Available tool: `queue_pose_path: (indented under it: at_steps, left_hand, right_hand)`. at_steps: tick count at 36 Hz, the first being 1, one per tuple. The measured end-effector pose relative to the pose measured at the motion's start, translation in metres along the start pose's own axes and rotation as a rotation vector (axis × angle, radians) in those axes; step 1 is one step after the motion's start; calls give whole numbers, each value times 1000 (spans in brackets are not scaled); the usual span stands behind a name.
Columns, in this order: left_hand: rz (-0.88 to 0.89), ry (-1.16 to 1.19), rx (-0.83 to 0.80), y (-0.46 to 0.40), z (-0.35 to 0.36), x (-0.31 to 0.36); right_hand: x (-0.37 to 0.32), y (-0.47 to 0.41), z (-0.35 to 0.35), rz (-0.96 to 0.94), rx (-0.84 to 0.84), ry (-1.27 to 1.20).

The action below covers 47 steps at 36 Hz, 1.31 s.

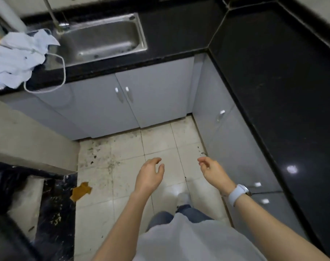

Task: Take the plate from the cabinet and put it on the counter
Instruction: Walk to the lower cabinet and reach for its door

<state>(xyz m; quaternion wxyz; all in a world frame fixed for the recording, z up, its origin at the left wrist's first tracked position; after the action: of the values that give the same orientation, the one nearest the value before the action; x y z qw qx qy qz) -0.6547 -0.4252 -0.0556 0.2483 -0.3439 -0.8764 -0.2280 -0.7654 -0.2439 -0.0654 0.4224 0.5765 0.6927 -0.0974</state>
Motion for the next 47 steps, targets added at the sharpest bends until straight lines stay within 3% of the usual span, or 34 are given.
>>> queue_pose_path:
  at_steps: [6, 12, 16, 21, 29, 32, 35, 38, 42, 47]
  left_hand:
    - [24, 6, 32, -94, -16, 29]
    - [92, -32, -117, -199, 3, 56]
    - [236, -89, -283, -280, 30, 94]
    - [413, -118, -515, -357, 62, 149]
    - [618, -193, -765, -395, 146, 221]
    - [687, -232, -869, -379, 190, 232]
    - [677, -250, -993, -358, 232, 232]
    - [657, -257, -1092, -335, 266, 225]
    - [606, -253, -1126, -313, 306, 212]
    - [375, -131, -1131, -301, 323, 194]
  right_hand:
    - [-47, -86, -11, -26, 73, 3]
    - [-56, -164, -18, 114, 183, -55]
    - [-49, -208, -21, 263, 308, -71]
    - [-41, -240, -23, 593, 504, -156]
    - [-2, -257, -10, 1083, 888, -703]
    - [23, -260, -7, 1196, 1072, -1060]
    - [51, -260, -5, 1178, 1266, -1357]
    - [80, -256, -5, 1097, 1373, -1423]
    - [103, -248, -5, 1032, 1400, -1368]
    - [103, -238, 4, 1006, 1342, -1298]
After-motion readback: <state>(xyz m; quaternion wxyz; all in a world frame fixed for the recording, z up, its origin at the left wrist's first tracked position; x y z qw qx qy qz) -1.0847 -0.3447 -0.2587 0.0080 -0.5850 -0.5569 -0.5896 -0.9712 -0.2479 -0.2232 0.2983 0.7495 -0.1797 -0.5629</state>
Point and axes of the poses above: each hand's wrist, its own y-axis away from the middle knuckle, its own z-axis out of the palm, x = y × z, the point moved 6 cm from there along -y, towards the middle knuckle, and after that the axes turned 13 degrees about x, right-handed, at the moved point
